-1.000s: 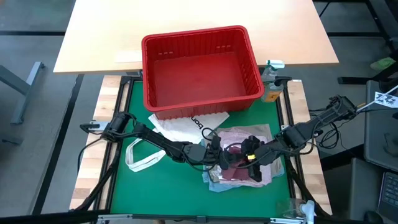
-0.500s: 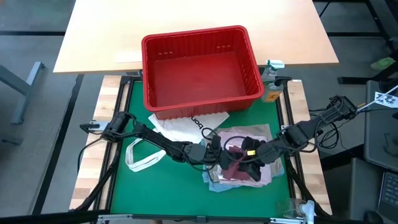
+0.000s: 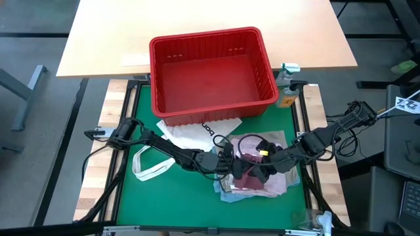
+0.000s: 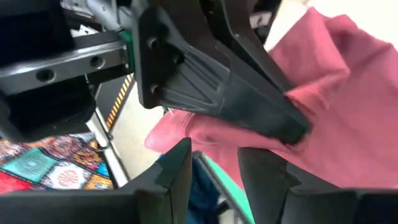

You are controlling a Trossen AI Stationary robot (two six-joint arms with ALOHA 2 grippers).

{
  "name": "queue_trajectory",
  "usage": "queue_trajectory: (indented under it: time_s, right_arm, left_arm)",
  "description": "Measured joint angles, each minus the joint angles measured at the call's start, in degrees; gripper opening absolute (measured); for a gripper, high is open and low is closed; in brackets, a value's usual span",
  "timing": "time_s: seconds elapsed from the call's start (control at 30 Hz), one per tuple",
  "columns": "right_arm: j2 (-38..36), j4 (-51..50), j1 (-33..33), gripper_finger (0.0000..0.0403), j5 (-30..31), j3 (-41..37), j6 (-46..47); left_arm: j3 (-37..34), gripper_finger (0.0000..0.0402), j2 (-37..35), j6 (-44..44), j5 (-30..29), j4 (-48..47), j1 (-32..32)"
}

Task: Fold laundry
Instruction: Fold the red underwear

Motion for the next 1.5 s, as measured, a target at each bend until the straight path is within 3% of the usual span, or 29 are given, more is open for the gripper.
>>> queue_trajectory:
  time_s: [0.2,0.87,1.0,1.17,1.5]
  right_arm:
    - [0.00,-0.07,0.00,0.0131,0.24,-0.03,7.58]
    - [3.74,-1.74,-0.01,0.0130,2.06,-0.24,8.64]
    - [4.04,-1.79,0.00,0.0099,0.56,-0.26,7.56]
    - [4.03,-1.78,0.00,0.0012,0.28,-0.26,5.09]
    - [3.93,-1.75,0.00,0.0007,-3.28,-0.26,3.26]
  left_arm:
    - [0.00,0.0005,0.00,0.00,-0.02,-0.08,0.00]
    - [-0.02,0.0005,0.00,-0.02,-0.04,-0.08,0.00]
    - [-0.02,0.0005,0.00,2.80,-0.04,-0.08,0.00]
    - [-0.02,0.0005,0.00,4.55,-0.03,-0.06,0.00]
    - [-0.02,0.0005,0.00,6.97,1.84,-0.06,0.17]
